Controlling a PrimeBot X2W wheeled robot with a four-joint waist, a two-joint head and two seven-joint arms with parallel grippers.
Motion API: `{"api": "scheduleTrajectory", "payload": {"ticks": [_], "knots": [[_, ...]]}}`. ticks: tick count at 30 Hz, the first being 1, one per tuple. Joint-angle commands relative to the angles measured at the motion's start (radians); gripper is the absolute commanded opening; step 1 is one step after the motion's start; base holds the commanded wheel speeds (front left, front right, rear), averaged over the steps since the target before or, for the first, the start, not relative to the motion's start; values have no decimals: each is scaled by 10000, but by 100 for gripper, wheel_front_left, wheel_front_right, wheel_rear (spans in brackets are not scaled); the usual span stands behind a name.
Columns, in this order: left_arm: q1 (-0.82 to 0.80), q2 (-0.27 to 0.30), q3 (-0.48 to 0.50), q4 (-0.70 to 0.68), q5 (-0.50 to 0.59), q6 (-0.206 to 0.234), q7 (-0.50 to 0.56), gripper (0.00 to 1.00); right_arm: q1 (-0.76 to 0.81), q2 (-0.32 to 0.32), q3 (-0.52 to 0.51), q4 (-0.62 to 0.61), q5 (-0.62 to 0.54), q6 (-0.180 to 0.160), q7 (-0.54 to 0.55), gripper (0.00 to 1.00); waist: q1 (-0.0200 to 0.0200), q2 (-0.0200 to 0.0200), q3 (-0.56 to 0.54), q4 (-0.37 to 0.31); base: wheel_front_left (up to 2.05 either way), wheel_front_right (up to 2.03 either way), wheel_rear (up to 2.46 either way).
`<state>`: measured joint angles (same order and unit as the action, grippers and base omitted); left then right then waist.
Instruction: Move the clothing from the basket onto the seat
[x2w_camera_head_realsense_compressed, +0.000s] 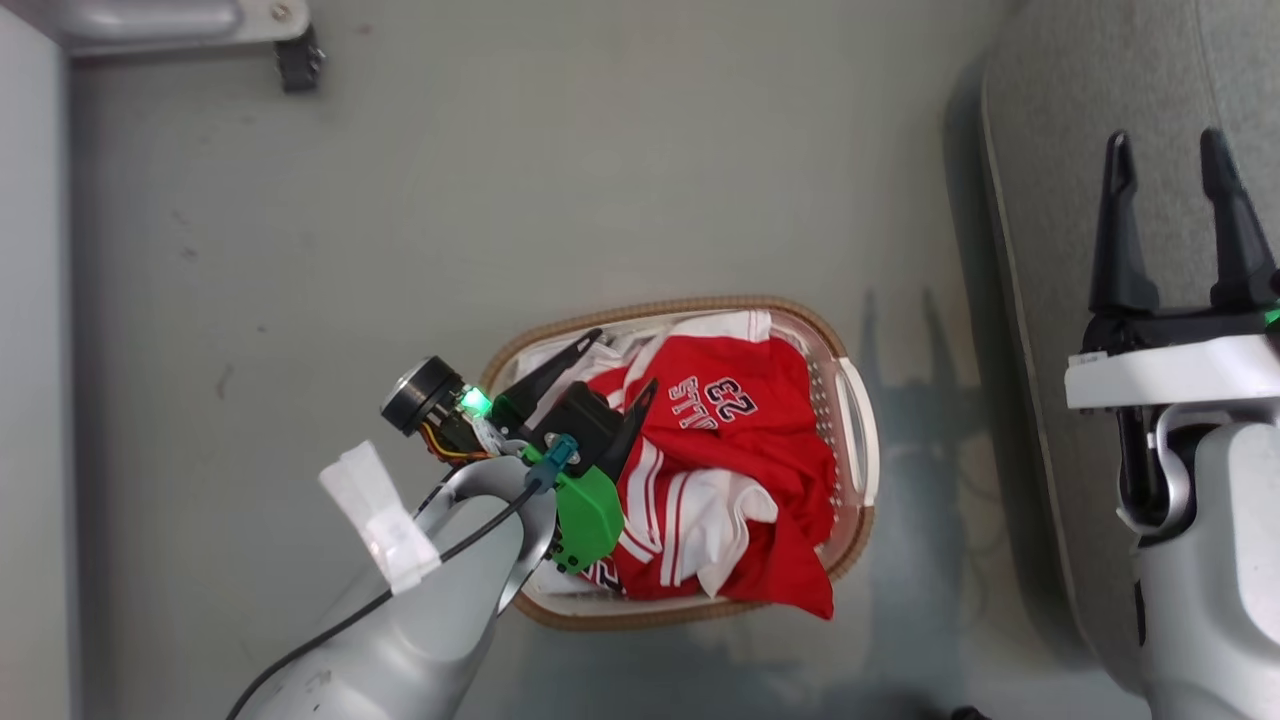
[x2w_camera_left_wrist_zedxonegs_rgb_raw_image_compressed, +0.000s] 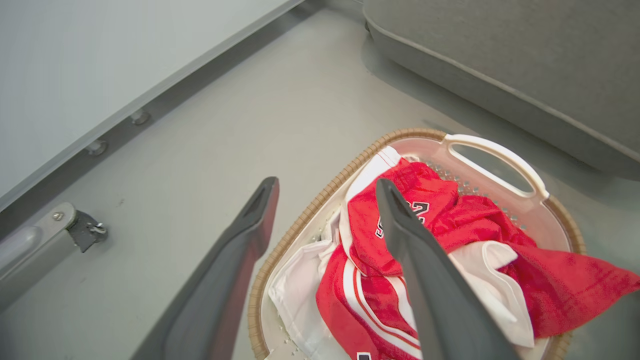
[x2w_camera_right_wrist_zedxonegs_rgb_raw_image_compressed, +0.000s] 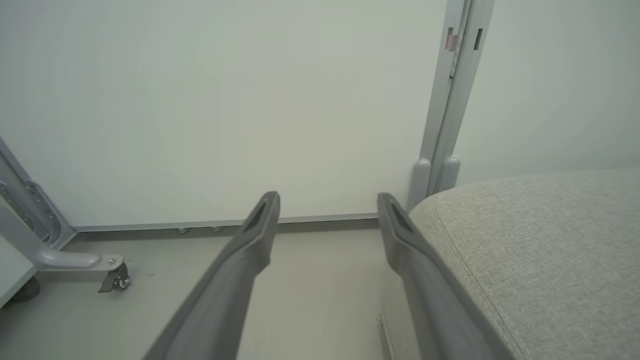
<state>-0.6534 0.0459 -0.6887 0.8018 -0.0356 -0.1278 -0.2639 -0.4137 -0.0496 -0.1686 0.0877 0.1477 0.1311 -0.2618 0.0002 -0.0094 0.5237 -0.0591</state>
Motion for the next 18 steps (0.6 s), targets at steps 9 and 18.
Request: {"api": "scheduleTrajectory", "payload": {"ticks": [9,18], "knots": [[-1525,88,-1901,2417,-820,-36,-10,100,-665,-14,78,-145,936,-6,-49,100,-2,94,2701,-1914,0,0,0],[-2515,103,-1423,4057,-1396,343,3,100,-723,-13,458,-171,1540,-6,-49,100,-2,94,3430,-2467,0,0,0]]}}
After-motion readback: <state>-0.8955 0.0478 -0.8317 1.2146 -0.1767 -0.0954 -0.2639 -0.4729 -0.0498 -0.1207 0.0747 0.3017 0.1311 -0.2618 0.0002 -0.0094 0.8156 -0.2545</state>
